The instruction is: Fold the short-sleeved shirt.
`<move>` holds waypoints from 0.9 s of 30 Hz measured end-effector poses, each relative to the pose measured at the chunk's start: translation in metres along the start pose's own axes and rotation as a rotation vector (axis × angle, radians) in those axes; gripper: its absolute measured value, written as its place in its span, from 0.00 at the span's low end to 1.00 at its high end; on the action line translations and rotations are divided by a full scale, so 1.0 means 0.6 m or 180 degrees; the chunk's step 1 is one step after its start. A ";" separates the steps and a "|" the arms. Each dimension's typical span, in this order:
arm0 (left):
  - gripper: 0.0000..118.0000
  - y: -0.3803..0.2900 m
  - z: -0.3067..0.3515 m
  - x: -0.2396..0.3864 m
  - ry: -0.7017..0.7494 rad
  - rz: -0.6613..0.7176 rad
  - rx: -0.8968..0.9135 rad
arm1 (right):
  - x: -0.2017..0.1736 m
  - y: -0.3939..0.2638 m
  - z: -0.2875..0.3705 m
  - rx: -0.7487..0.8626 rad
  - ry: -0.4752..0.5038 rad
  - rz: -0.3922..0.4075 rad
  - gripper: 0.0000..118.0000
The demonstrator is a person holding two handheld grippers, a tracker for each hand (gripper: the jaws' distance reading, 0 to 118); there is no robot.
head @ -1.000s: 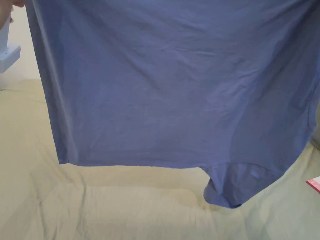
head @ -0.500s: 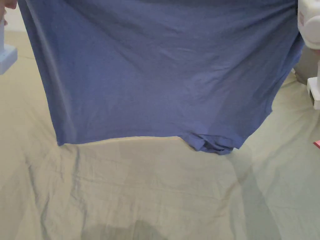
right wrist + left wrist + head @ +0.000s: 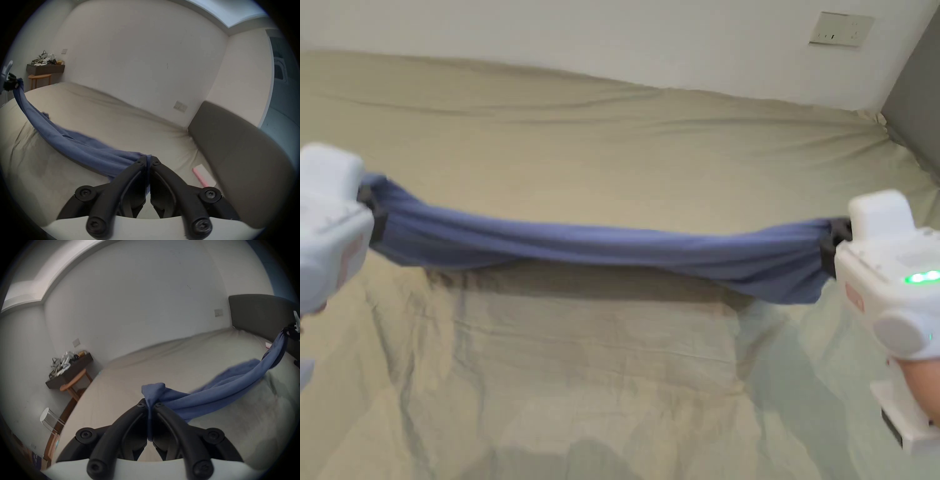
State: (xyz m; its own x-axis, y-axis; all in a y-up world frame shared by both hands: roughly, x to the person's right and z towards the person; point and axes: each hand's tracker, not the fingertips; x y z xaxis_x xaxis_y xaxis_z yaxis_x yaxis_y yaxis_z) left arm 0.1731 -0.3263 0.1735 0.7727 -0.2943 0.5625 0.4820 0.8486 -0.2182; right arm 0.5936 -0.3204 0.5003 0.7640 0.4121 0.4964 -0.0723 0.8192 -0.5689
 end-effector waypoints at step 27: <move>0.00 -0.369 0.310 0.099 -0.0728 -0.0571 -0.1586 | -0.015 -0.340 0.292 -0.2232 0.1066 -0.0509 0.05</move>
State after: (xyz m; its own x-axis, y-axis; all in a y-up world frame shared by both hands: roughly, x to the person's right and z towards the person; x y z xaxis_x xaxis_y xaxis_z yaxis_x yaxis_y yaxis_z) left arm 0.0356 -0.4496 0.4036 0.5785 -0.2649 0.7715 0.7766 0.4682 -0.4216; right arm 0.4890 -0.4216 0.7269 0.8914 0.0775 0.4465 0.3901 0.3703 -0.8430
